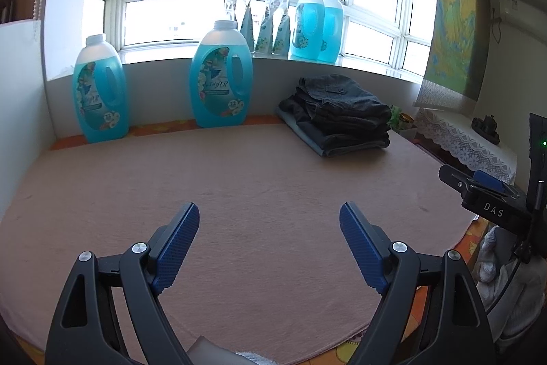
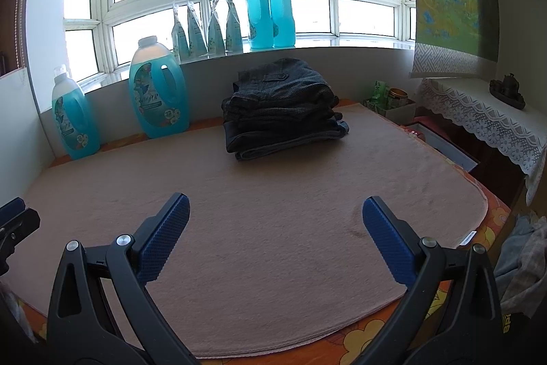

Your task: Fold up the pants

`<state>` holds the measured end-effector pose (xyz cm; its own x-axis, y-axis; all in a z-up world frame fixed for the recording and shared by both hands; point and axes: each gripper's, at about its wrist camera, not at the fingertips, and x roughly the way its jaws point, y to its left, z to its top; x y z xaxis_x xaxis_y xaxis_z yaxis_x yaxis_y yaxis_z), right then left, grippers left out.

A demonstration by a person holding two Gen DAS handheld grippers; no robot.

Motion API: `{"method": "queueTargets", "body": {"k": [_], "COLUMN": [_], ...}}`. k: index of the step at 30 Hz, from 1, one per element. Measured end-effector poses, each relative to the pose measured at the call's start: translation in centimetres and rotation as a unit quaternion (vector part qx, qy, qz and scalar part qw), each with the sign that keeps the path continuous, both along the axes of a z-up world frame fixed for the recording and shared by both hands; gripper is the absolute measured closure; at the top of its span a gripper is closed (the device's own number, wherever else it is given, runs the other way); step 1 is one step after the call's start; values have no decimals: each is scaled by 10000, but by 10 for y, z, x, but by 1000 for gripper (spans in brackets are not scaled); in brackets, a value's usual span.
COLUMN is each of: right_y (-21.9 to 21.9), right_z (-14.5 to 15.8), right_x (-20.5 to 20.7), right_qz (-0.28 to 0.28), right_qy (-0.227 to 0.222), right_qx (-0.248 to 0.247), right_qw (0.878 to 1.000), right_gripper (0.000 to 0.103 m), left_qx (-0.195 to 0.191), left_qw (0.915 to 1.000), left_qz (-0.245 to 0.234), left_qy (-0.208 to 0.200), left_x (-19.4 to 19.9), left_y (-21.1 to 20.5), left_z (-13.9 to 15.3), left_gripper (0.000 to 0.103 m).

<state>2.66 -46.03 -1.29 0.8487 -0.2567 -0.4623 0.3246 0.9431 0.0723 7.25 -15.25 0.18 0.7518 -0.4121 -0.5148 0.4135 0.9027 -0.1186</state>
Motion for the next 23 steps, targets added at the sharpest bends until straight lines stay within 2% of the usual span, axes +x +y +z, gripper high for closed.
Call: {"method": "queueTargets", "body": {"k": [23], "right_y": [7], "right_z": [-7], "right_x": [4], "right_qz": [71], "right_qy": [43], "right_qx": [-24], "right_qw": [10000], "right_gripper": [0], "left_qx": [44], "left_qw": [9999], "left_qz": [132], "left_qy": [-88], "left_x": [0], "left_y": [6], "left_z": [-4], "left_gripper": [19]}}
